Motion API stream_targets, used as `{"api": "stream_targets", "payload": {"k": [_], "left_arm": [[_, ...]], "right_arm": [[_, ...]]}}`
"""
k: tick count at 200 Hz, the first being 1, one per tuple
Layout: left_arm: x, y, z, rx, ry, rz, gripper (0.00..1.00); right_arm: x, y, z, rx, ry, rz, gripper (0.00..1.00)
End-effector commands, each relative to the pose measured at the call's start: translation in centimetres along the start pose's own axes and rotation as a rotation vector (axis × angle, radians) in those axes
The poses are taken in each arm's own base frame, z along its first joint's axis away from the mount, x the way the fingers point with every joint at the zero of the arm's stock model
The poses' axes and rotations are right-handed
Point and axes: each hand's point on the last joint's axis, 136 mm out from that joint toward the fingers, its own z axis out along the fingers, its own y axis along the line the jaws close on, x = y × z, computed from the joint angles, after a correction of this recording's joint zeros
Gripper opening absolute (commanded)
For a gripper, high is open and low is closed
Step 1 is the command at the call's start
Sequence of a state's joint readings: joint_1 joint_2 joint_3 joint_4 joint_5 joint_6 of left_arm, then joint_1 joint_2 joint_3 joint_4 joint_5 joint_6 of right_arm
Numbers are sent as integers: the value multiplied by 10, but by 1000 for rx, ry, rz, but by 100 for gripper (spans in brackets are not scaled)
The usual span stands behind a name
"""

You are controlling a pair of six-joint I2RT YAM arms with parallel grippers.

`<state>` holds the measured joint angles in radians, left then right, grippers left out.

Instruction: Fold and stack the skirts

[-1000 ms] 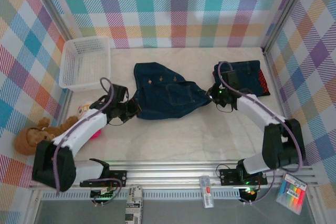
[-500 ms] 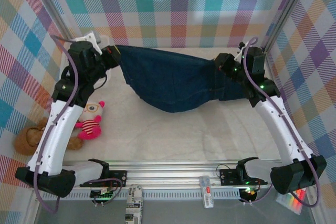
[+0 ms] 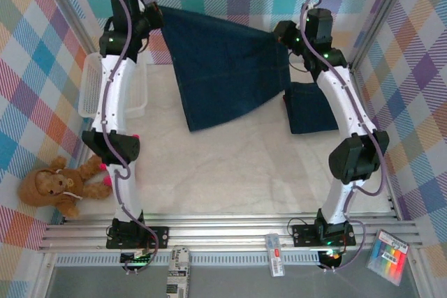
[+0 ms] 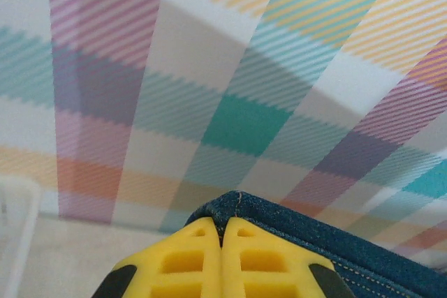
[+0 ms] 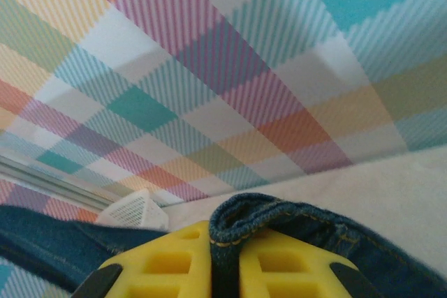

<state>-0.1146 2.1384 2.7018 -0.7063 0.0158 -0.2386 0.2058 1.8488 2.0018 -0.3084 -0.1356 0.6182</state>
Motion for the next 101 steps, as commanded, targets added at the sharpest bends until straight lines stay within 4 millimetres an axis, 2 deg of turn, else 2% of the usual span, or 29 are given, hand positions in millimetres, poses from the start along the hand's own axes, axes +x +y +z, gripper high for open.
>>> {"api": "stream_targets", "payload": {"k": [1, 16, 35, 41, 48, 53, 54, 55, 57, 58, 64, 72, 78, 85, 90, 95, 101], "left_arm": [[-46, -19, -66, 63, -75, 126, 0], [-31, -20, -77, 77, -4, 152, 0], [10, -19, -86, 115, 106, 145, 0], [35, -12, -85, 104, 153, 134, 0], [56, -7, -93, 99, 177, 123, 0], [78, 1, -100, 90, 210, 111, 0], [91, 6, -98, 80, 239, 106, 0], [88, 5, -100, 83, 228, 103, 0], [96, 8, -103, 78, 239, 95, 0], [110, 13, -103, 68, 268, 89, 0], [132, 20, -114, 60, 302, 61, 0], [178, 33, -127, 45, 393, 19, 0], [210, 41, -138, 36, 449, -20, 0], [245, 50, -152, 26, 509, -65, 1], [265, 55, -162, 15, 543, -96, 17], [289, 64, -172, -15, 589, -126, 46], [309, 74, -184, -56, 632, -153, 80]], "right_arm": [[-30, 33, -32, -93, -65, -70, 15], [-9, 25, -36, -102, -31, -74, 16], [37, 1, -40, -107, 41, -53, 16], [56, -10, -42, -101, 76, -45, 17], [82, -25, -44, -84, 127, -24, 17], [102, -35, -45, -78, 166, -9, 17], [106, -37, -46, -76, 174, -6, 17], [109, -40, -46, -73, 181, -3, 17], [118, -45, -47, -66, 200, 6, 17], [123, -47, -47, -64, 209, 11, 17], [149, -62, -51, -44, 261, 44, 18], [186, -79, -59, -20, 330, 91, 19], [213, -92, -67, 4, 377, 125, 24], [245, -103, -78, 21, 438, 157, 34], [265, -109, -86, 30, 480, 171, 42], [283, -114, -94, 38, 522, 183, 51], [299, -119, -103, 47, 562, 190, 76]]}}
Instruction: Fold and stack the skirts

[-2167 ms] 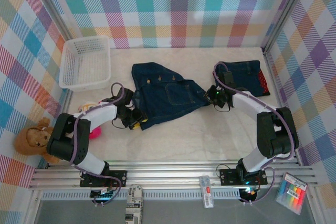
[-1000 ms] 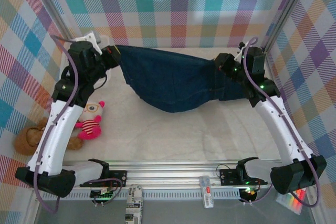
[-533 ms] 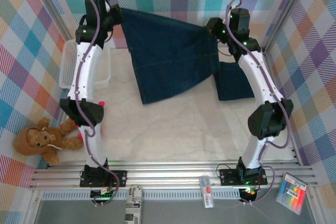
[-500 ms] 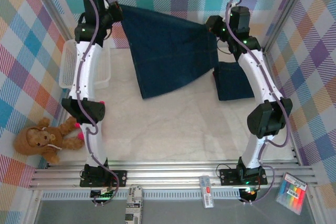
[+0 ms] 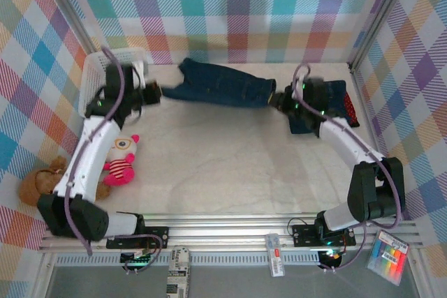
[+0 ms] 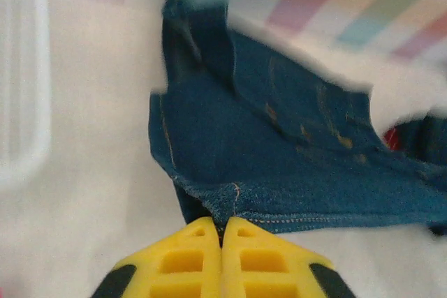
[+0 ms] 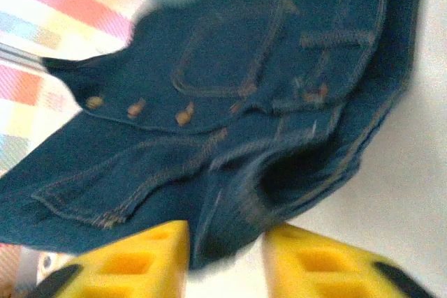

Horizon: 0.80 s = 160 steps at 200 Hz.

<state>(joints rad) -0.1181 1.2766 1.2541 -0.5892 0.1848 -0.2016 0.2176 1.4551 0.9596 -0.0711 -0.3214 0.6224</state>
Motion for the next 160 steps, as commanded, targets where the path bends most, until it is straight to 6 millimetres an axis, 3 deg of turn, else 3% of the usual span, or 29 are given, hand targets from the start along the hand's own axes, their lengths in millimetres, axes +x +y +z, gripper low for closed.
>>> {"api": "stream_targets", "payload": {"k": [1, 4, 6, 15, 24, 45, 71, 88, 109, 137, 160], "left_arm": [[86, 23, 6, -28, 142, -156, 85], [95, 28, 4, -46, 159, -172, 97], [101, 32, 3, -62, 169, -182, 99], [117, 39, -3, -87, 188, -209, 100], [121, 37, -7, -73, 181, -226, 100], [107, 25, -7, -21, 152, -255, 100], [93, -2, 29, 88, 203, -311, 100], [92, -18, 60, 87, 242, -300, 100], [93, -20, 102, 26, 287, -315, 100], [110, 3, 153, -94, 342, -380, 100], [139, 24, 166, -194, 407, -418, 100]], "right_arm": [[67, -13, -3, -37, 143, 44, 81], [73, -16, -4, -28, 157, 46, 97], [76, -19, -5, -20, 162, 47, 100], [85, -27, -11, 24, 175, 46, 99], [85, -31, -17, 62, 166, 37, 99], [70, -23, -22, 61, 124, 9, 99], [62, -4, -4, -1, 131, 16, 99], [67, 11, 17, -39, 186, -2, 99], [79, 26, 46, -67, 272, -6, 99], [96, -4, 80, 77, 317, 108, 99], [118, -40, 84, 214, 345, 227, 99]]}}
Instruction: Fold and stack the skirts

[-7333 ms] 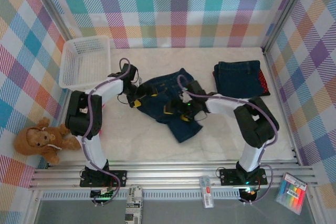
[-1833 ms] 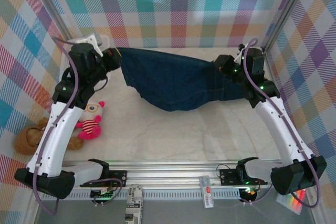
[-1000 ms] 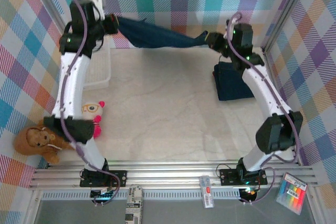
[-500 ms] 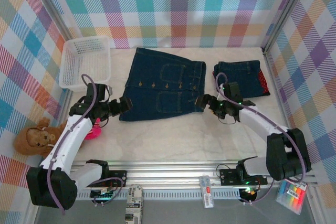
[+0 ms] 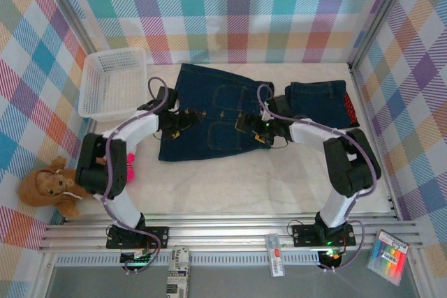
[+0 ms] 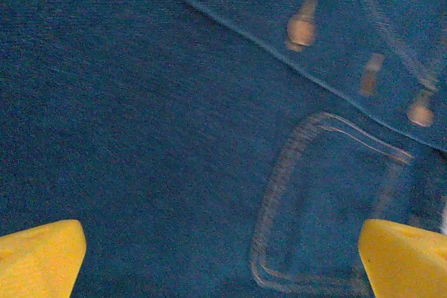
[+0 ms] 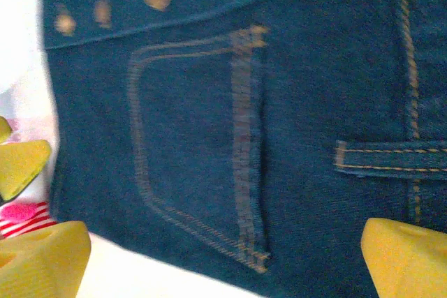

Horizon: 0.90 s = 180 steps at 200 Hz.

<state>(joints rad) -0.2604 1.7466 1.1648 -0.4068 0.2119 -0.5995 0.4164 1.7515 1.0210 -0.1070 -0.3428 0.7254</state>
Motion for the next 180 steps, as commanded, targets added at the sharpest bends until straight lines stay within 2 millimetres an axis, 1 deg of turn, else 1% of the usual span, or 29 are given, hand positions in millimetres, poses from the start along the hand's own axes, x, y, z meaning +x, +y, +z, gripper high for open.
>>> {"api": "stream_targets", "payload": {"k": [1, 20, 33, 45, 54, 71, 79, 87, 95, 112, 124, 128, 142, 156, 167, 180], "left_arm": [[0, 21, 15, -89, -1, -82, 100], [25, 49, 22, -158, 36, -128, 100], [45, 71, 24, -209, 65, -164, 100], [66, 87, 23, -234, 93, -204, 100], [81, 96, 22, -233, 114, -236, 100], [100, 102, 15, -206, 129, -281, 100], [101, 101, 8, -195, 119, -292, 100], [99, 98, -1, -185, 99, -291, 100], [94, 94, -10, -177, 75, -286, 100], [75, 77, -36, -136, -1, -262, 100], [64, 70, -55, -123, -57, -255, 100], [60, 69, -61, -124, -77, -256, 100], [53, 72, -79, -140, -139, -277, 100], [52, 81, -93, -171, -179, -314, 100], [56, 90, -100, -204, -189, -349, 100], [65, 101, -101, -238, -173, -389, 100]], "right_arm": [[10, -35, 8, 119, 9, 164, 99], [24, -59, 4, 194, 2, 219, 99], [32, -69, 0, 222, -5, 243, 99], [38, -72, -3, 220, 0, 254, 99], [43, -73, -5, 217, 3, 260, 99], [51, -73, -10, 193, -13, 266, 99], [52, -70, -14, 174, -26, 268, 99], [53, -66, -19, 154, -38, 266, 99], [51, -61, -24, 134, -56, 264, 99], [45, -51, -39, 109, -104, 256, 99], [44, -57, -53, 152, -152, 284, 99], [45, -65, -59, 189, -179, 311, 99], [49, -82, -76, 250, -251, 366, 99], [56, -92, -83, 274, -267, 370, 100], [64, -96, -83, 285, -238, 371, 94], [73, -99, -81, 296, -198, 393, 86]]}}
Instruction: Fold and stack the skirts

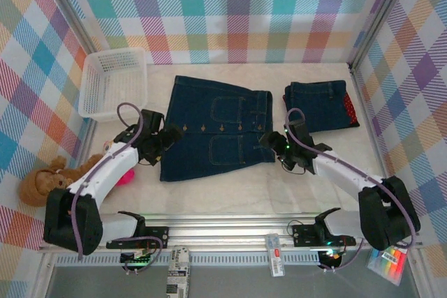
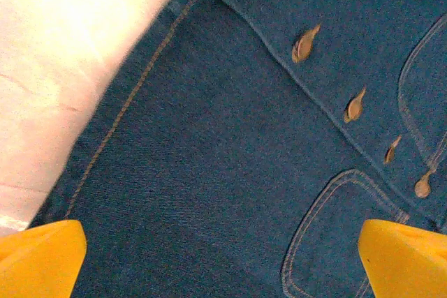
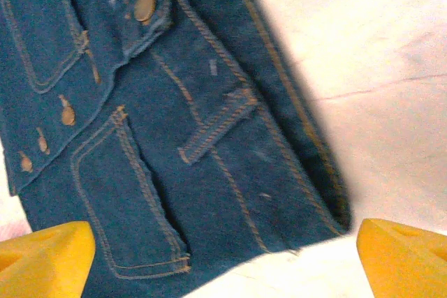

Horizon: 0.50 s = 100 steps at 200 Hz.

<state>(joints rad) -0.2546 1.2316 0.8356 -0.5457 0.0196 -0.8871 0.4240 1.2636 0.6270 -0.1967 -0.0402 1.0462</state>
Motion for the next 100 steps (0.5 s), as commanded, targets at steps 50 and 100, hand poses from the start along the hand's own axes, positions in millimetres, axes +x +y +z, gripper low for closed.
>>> {"api": "stream_targets", "payload": {"k": [50, 100], "left_arm": [[38, 73, 5, -183, 96, -195, 100], [63, 95, -4, -220, 161, -247, 100]], "right_arm": [[14, -20, 21, 22, 55, 104, 71], [16, -11, 37, -11, 91, 97, 59]]}}
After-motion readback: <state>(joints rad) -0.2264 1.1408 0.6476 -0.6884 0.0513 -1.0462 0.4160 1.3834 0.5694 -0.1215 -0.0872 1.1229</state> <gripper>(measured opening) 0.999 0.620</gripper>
